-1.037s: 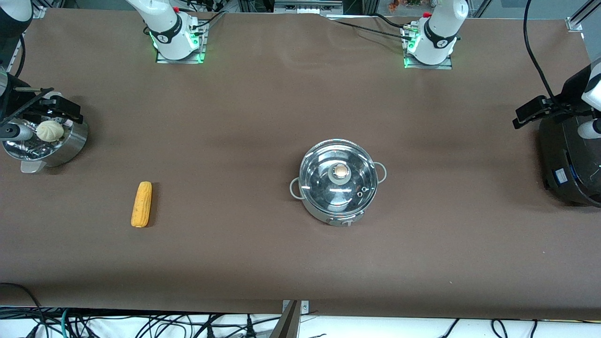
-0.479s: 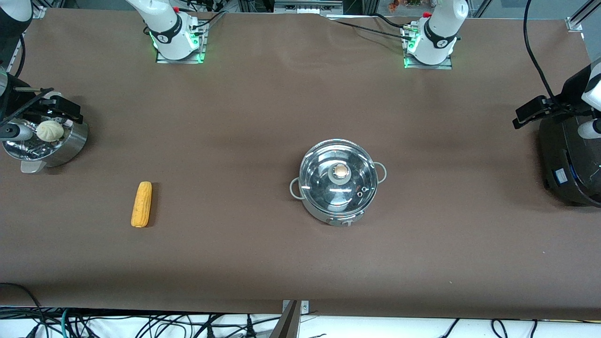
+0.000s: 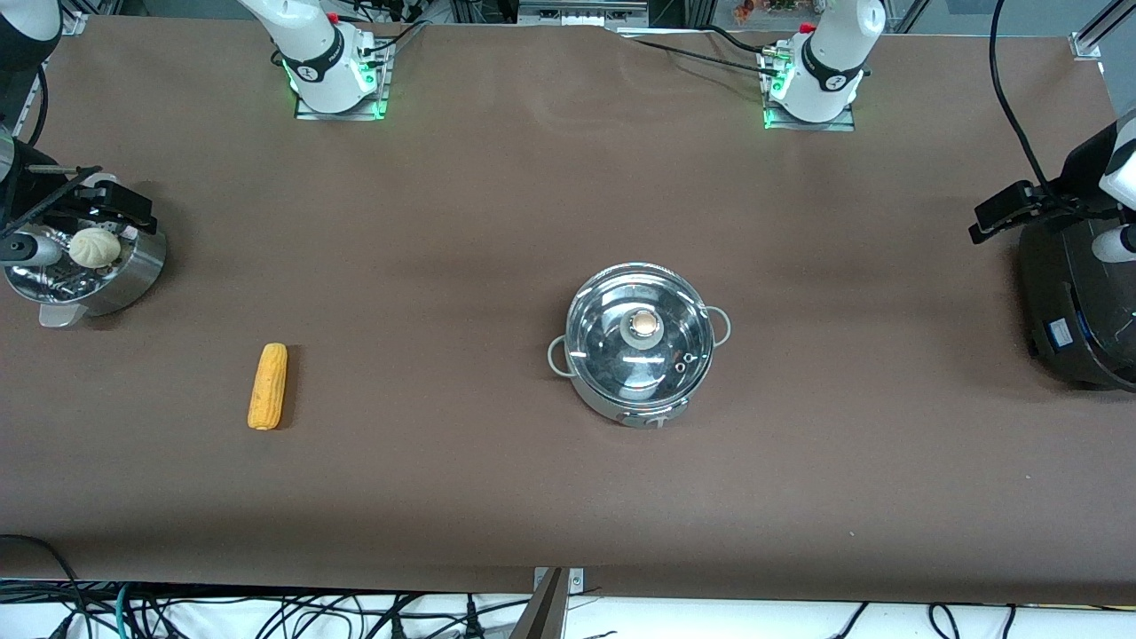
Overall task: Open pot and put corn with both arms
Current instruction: 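Reach the left gripper to the lid knob while the right gripper reaches the corn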
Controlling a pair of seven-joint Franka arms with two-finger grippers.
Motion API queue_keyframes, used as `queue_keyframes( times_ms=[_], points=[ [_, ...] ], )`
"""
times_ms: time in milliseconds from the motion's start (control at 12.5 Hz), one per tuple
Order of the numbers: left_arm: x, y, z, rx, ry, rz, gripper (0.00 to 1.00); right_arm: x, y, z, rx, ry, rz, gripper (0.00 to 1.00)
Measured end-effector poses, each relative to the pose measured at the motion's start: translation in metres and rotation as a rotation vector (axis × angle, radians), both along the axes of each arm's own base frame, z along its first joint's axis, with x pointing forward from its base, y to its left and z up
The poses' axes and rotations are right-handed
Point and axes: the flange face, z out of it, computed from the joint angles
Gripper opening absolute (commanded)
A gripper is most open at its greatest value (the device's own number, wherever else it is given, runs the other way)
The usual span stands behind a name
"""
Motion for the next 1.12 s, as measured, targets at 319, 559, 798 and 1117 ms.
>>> queue_keyframes(
  times_ms=[319,559,798,1117],
  points=[
    [0.006,-0.004,-0.010,-0.002,0.015,-0.009,1.00,0.013,-0.014,0.004,-0.004,-0.096,-0.020,1.00],
    [0.012,-0.001,-0.025,-0.005,0.048,-0.004,1.00,0.024,-0.017,-0.005,-0.005,-0.123,-0.022,1.00],
    [0.019,0.005,-0.046,-0.010,0.092,-0.004,1.00,0.033,-0.018,-0.021,0.002,-0.117,-0.025,1.00],
    [0.016,-0.070,-0.049,-0.062,0.106,-0.079,1.00,0.057,-0.032,-0.064,0.044,-0.114,-0.061,1.00]
  ],
)
